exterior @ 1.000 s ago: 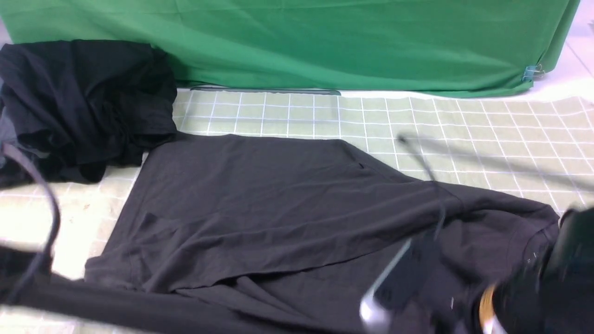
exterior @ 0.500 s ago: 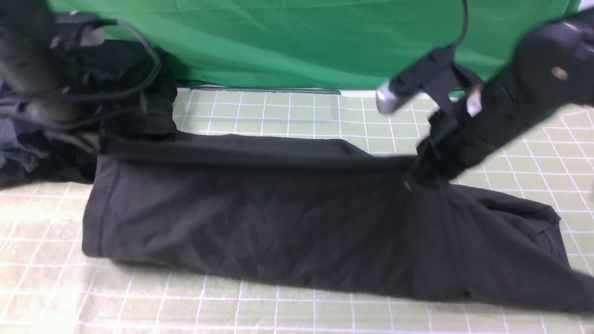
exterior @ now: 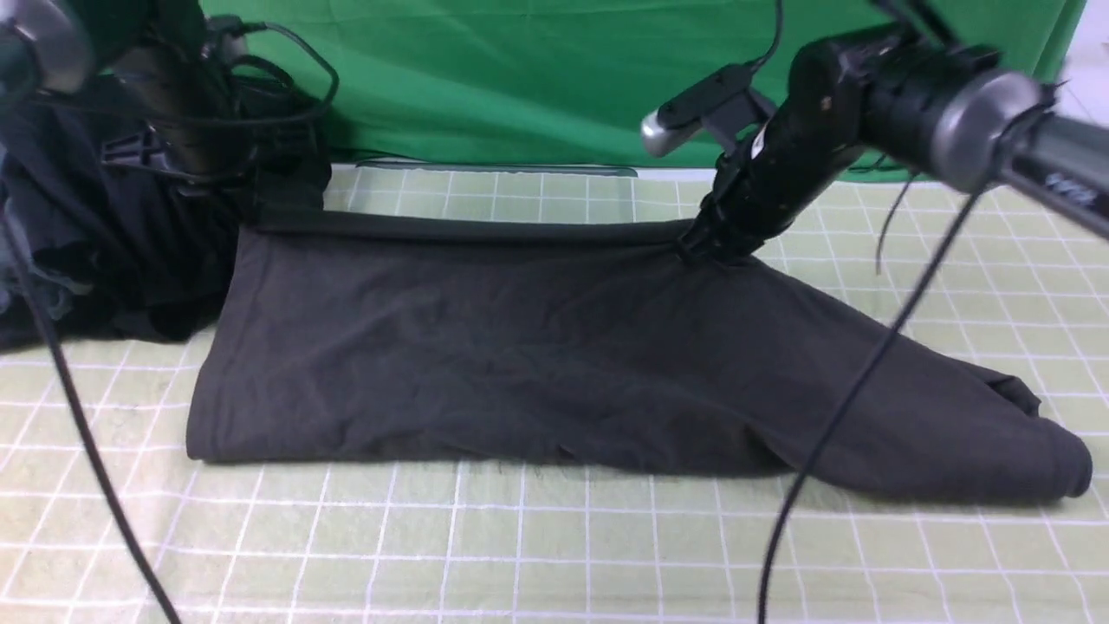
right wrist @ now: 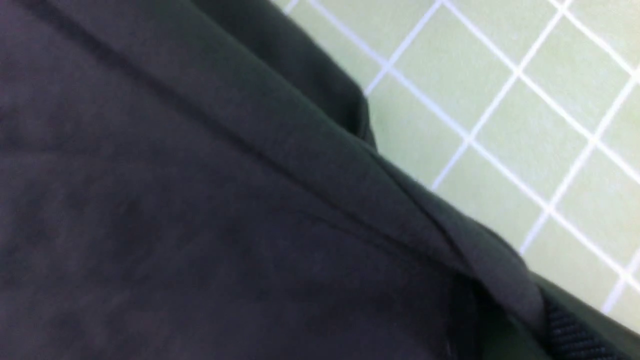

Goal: Fold a long-sleeved shirt over a green coffee tablecloth.
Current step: 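Fold the black garment in half by bringing its near edge over to the far edge, then pull the folded dark garment lengthwise by its ends to straighten it flat on the table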

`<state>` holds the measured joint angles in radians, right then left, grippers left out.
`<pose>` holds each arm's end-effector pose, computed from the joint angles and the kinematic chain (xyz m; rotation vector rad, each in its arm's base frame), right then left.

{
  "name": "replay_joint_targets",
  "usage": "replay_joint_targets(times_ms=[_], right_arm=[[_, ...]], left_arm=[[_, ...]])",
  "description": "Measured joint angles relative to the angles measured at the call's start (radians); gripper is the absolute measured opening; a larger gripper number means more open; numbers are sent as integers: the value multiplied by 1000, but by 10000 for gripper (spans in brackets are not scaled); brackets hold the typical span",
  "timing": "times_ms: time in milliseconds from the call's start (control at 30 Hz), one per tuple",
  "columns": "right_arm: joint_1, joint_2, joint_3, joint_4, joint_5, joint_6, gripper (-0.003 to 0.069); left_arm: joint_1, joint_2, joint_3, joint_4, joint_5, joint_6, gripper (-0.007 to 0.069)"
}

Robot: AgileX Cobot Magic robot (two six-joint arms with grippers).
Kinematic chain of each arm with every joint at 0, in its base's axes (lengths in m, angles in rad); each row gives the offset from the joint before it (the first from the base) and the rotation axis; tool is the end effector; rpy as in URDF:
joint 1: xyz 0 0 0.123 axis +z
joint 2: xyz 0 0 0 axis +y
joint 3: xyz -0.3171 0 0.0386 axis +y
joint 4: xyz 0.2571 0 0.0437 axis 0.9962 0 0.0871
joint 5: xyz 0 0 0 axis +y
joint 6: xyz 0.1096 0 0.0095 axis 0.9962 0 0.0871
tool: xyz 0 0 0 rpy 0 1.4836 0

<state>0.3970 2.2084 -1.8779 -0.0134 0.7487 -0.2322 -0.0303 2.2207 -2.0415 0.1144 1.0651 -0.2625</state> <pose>0.4959 0.2068 0.2206 -0.8019 2.4348 0.0474 0.5277 -0.0050 0.2491 -0.2681 2.7027 0.0671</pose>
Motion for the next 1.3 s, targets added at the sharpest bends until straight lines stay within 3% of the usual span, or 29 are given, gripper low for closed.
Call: replay_joint_targets(times_ms=[233, 400, 500, 567, 667, 700, 767, 800, 833, 967, 1100, 1233, 1267, 1300], right_arm=[[-2, 54, -11, -6, -68, 0, 165], [-2, 28, -27, -10, -18, 34, 379], [-2, -37, -48, -10, 91, 72, 439], [-2, -94, -55, -10, 154, 80, 449], [-2, -179, -62, -22, 249, 76, 423], [-6, -215, -62, -32, 285, 70, 388], [-23, -268, -62, -34, 374, 58, 230], [-25, -272, -62, -34, 374, 58, 230], [-53, -311, -53, -33, 421, 55, 108], [-152, -378, 40, -33, 451, 57, 8], [-260, -397, 165, -27, 458, 57, 17], [-363, -365, 276, 31, 403, 48, 176], [-394, -334, 302, 64, 377, 36, 270], [-398, -330, 304, 64, 374, 36, 281]], left_arm=[[1, 46, -6, 13, -46, 1, 89], [2, 41, -22, 121, -85, -37, 307], [3, 21, -63, 161, -44, -51, 386], [3, -9, -100, 160, 5, -43, 394], [3, -51, -144, 102, 81, 16, 321], [3, -67, -148, 62, 109, 56, 248], [3, -103, -132, -42, 135, 121, 108], [3, -107, -128, -52, 137, 132, 87], [3, -132, -99, -114, 140, 157, 43], [-25, -217, 83, -180, 141, 198, -3], [-78, -280, 292, -168, 100, 208, -7], [-137, -308, 494, -164, 6, 212, -7], [-148, -308, 566, -154, -54, 212, -7], [-149, -308, 574, -153, -54, 212, -7]])
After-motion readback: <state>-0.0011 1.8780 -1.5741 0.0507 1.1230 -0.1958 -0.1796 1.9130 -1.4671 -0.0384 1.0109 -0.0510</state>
